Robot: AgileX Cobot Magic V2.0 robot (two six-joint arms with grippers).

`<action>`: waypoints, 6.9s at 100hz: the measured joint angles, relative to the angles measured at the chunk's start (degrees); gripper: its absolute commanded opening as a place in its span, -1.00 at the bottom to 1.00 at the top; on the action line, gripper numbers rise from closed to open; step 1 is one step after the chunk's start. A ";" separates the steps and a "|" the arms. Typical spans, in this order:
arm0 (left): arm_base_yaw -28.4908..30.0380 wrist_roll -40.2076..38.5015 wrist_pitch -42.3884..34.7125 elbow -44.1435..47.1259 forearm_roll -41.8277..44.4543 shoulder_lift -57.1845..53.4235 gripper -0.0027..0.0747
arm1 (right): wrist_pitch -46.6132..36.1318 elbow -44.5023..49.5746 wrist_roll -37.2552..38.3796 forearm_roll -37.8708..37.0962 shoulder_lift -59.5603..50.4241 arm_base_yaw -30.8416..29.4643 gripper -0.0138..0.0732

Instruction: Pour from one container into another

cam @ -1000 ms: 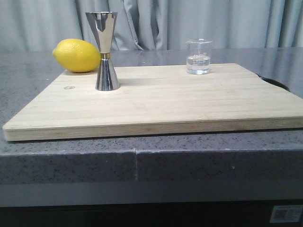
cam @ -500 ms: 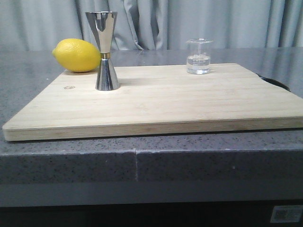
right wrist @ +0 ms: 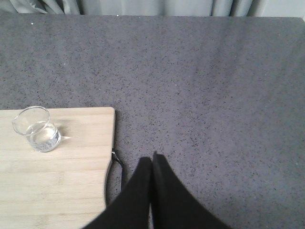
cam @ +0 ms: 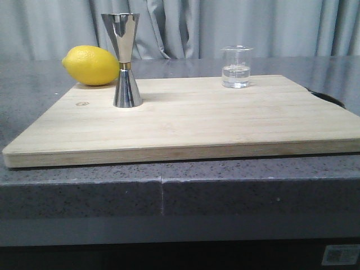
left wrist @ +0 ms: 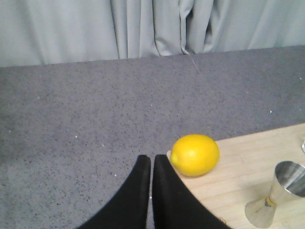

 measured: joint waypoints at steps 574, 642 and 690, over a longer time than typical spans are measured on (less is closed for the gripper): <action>-8.76 95.63 26.02 2.69 -67.38 49.21 -0.82 | -4.11 -0.49 -0.08 -6.89 5.59 0.00 0.83; -9.67 95.53 25.58 2.51 -67.04 47.77 -0.94 | -13.68 3.18 -8.90 1.76 11.93 1.61 0.83; -10.07 94.31 25.58 2.46 -66.59 43.92 -0.94 | -47.04 23.35 -13.35 3.92 12.05 13.73 0.83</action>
